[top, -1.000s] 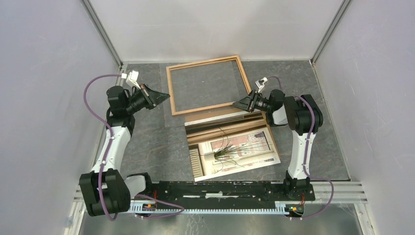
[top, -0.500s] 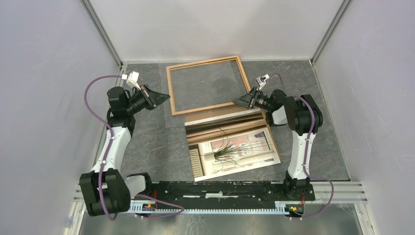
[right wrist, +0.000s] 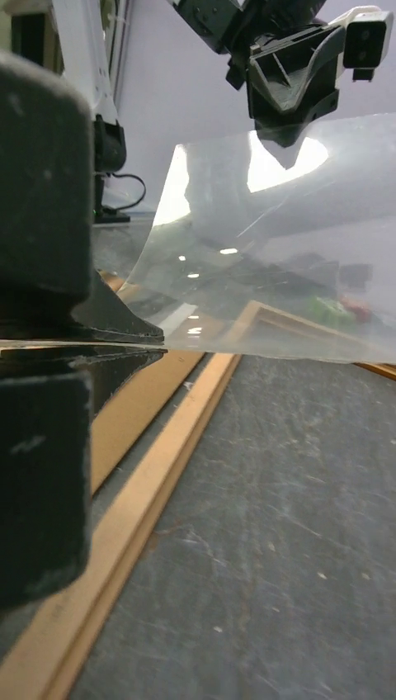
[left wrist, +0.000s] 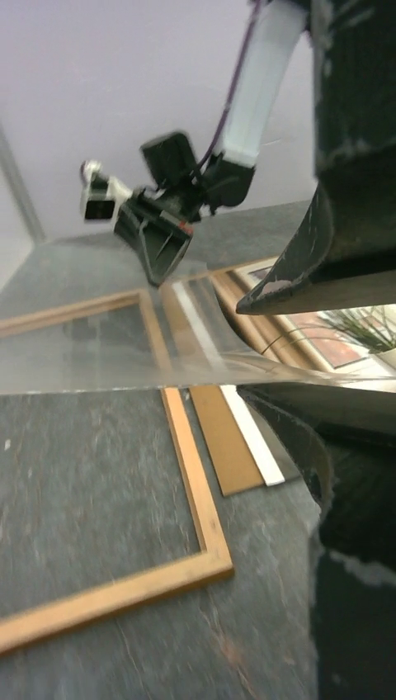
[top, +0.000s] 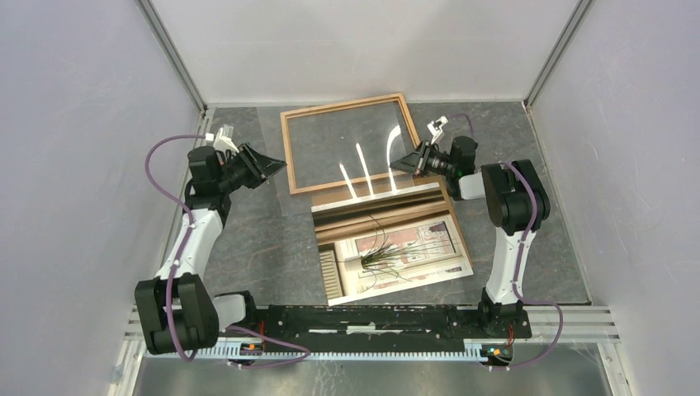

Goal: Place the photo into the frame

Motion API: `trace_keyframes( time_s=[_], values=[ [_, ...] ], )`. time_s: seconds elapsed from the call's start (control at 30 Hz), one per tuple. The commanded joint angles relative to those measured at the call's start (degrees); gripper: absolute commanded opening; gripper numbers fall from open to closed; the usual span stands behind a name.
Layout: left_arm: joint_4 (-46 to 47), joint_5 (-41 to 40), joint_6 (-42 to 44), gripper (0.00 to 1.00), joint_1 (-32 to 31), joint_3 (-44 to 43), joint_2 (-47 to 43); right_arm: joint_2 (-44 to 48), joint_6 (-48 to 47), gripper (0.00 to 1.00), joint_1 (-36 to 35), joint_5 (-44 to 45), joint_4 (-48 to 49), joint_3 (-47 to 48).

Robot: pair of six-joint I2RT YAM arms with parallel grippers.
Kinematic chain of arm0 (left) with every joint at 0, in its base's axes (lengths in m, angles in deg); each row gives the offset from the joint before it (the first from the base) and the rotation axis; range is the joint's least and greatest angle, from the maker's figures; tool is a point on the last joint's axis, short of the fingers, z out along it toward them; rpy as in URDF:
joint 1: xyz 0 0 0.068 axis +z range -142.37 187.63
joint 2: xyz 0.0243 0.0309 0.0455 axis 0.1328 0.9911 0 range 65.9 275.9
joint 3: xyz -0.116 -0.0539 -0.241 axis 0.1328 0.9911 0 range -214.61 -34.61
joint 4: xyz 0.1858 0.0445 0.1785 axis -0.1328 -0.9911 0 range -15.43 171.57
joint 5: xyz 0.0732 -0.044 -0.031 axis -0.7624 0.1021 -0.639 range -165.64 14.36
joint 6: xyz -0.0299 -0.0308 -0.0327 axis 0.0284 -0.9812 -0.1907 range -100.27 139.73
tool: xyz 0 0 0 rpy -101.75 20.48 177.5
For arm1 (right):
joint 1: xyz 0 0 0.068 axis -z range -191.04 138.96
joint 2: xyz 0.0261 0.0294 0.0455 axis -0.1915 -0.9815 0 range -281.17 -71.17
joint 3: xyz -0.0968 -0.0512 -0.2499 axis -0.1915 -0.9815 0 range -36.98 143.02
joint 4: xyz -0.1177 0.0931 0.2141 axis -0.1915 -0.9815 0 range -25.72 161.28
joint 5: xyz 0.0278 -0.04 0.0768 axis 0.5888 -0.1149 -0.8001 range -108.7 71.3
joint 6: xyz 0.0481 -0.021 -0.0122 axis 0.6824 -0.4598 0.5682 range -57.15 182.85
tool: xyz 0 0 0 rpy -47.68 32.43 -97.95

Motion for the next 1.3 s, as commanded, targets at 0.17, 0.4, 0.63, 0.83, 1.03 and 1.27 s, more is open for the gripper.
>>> trace_keyframes(
  time_s=[0.17, 0.4, 0.63, 0.83, 1.03, 1.27],
  values=[
    [-0.1, -19.0, -7.4, 0.64, -0.1, -2.9, 6.6, -0.7, -10.2, 0.0, -0.9, 6.5, -13.7, 13.4],
    [4.4, -31.3, -7.9, 0.87, -1.2, -5.6, 15.5, -9.4, -17.6, 0.0, -0.3, 10.5, -35.0, 34.6],
    [6.9, -38.2, -7.2, 0.98, -3.9, -9.3, 21.5, -11.5, -17.8, 0.0, 0.7, 11.6, -38.4, 37.6],
    [7.4, -40.0, -10.0, 0.99, -5.3, -15.5, 27.4, -15.4, -24.4, 0.0, 1.3, 10.5, -50.1, 46.7],
    [11.8, -39.3, -10.0, 1.0, -5.7, -17.9, 33.4, -16.8, -24.4, 0.0, 2.5, 9.4, -51.4, 48.6],
    [14.8, -32.6, -6.2, 1.0, -5.7, -18.1, 37.7, -16.3, -22.0, 0.0, 2.4, 8.5, -49.1, 46.7]
  ],
)
